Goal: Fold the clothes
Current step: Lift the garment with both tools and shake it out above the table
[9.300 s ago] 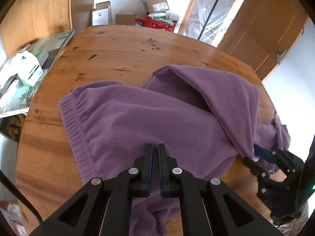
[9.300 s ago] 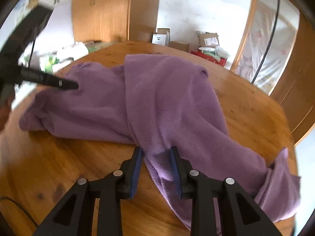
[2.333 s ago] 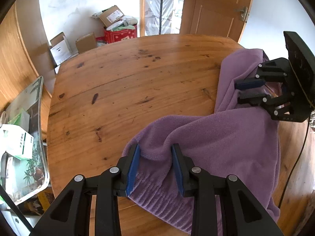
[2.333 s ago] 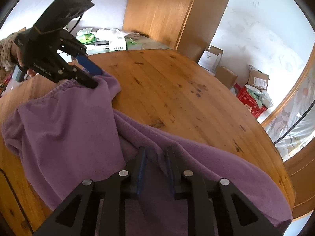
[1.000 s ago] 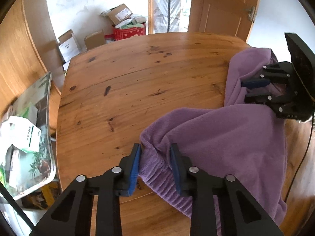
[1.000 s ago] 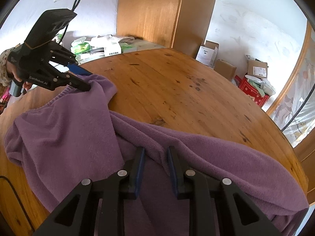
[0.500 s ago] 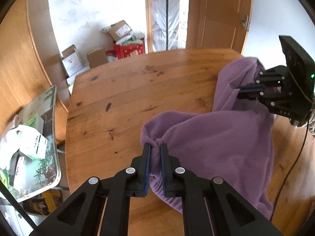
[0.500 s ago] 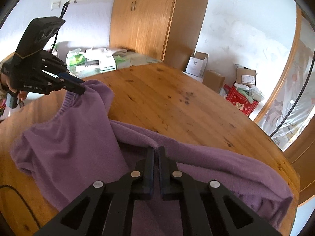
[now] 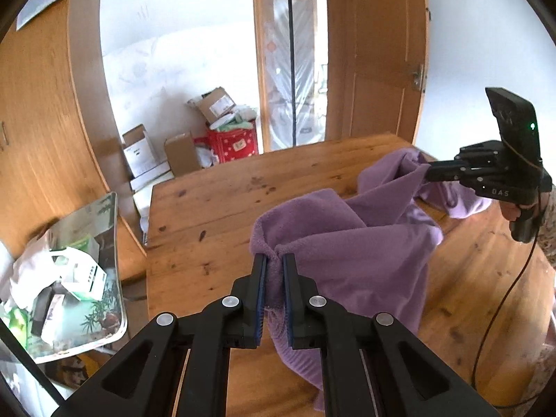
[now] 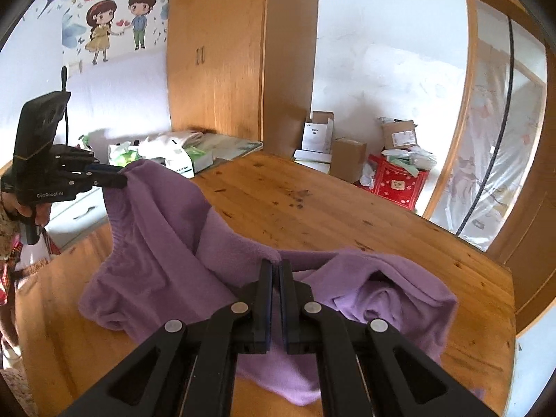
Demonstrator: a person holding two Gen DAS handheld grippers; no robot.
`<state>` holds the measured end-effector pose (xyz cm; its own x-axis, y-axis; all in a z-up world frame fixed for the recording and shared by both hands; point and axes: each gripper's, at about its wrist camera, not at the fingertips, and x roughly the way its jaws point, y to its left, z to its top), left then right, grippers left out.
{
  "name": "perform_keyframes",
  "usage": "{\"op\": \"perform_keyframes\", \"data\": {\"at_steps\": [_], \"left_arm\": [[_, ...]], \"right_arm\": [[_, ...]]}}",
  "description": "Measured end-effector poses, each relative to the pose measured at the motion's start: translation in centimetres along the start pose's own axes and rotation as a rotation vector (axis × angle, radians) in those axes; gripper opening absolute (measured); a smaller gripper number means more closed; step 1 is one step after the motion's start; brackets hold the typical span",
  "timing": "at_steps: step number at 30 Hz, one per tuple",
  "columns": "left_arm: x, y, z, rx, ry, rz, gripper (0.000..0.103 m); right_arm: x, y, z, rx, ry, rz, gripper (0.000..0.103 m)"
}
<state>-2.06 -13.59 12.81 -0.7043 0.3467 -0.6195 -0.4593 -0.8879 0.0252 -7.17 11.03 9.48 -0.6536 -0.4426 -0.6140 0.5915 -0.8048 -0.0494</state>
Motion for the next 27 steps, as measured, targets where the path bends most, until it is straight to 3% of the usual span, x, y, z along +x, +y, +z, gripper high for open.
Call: {"op": "perform_keyframes", "data": {"at_steps": [17, 27], "left_arm": [[-7.1, -6.5, -6.1, -0.024, -0.041, -0.113, 0.009], [-9.0, -11.2, -11.2, -0.02, 0.001, -0.18, 0.009]], "right_arm": [[-12.6, 1.8, -7.4, 0.115, -0.065, -0.045, 0.004], [-16.3, 3.8, -14.0, 0.169, -0.007, -0.019, 0.004]]}}
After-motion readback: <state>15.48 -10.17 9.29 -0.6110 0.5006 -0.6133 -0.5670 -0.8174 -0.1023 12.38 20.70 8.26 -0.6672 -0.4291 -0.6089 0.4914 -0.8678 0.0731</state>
